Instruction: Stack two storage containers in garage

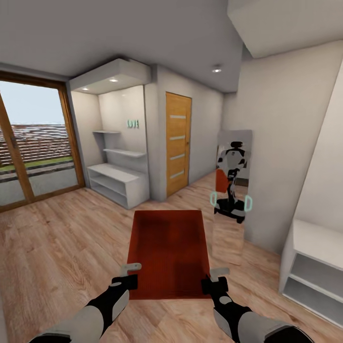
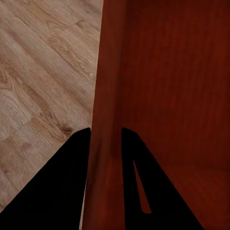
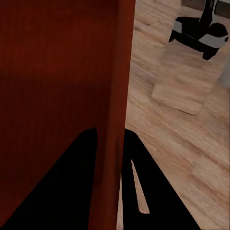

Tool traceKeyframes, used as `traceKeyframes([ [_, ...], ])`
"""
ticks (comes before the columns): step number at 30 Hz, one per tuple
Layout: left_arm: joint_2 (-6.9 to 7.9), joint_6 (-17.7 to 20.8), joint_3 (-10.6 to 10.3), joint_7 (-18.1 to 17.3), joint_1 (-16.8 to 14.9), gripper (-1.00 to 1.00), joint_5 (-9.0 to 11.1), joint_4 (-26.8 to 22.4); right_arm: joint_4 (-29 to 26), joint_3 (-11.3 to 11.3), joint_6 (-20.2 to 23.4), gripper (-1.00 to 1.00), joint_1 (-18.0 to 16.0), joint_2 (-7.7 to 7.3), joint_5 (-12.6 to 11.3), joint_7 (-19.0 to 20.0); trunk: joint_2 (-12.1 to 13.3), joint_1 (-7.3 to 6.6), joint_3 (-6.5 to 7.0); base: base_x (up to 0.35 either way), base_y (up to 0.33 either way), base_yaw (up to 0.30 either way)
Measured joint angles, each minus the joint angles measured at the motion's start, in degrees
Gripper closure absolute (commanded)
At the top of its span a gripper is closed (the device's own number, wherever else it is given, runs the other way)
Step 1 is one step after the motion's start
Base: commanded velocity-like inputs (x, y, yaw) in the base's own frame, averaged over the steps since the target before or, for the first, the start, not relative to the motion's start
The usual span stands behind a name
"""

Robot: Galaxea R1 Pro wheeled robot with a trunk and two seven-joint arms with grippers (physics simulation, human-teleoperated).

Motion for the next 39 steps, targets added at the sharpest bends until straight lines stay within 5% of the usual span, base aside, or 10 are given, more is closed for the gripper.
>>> traceKeyframes([
  [27, 0.07, 0.0, -0.1, -0.1, 0.0, 1.0, 0.1, 0.0, 0.0, 0.2, -0.1, 1.0, 0.0, 0.06, -0.3, -0.1, 0.0, 0.0, 0.0, 0.321, 0.0, 0.001],
  [39, 0.09, 0.0, -0.1, -0.1, 0.0, 1.0, 0.1, -0.1, 0.0, 0.3, -0.1, 1.0, 0.0, 0.09, -0.3, -0.1, 0.0, 0.0, 0.0, 0.321, 0.0, 0.234],
])
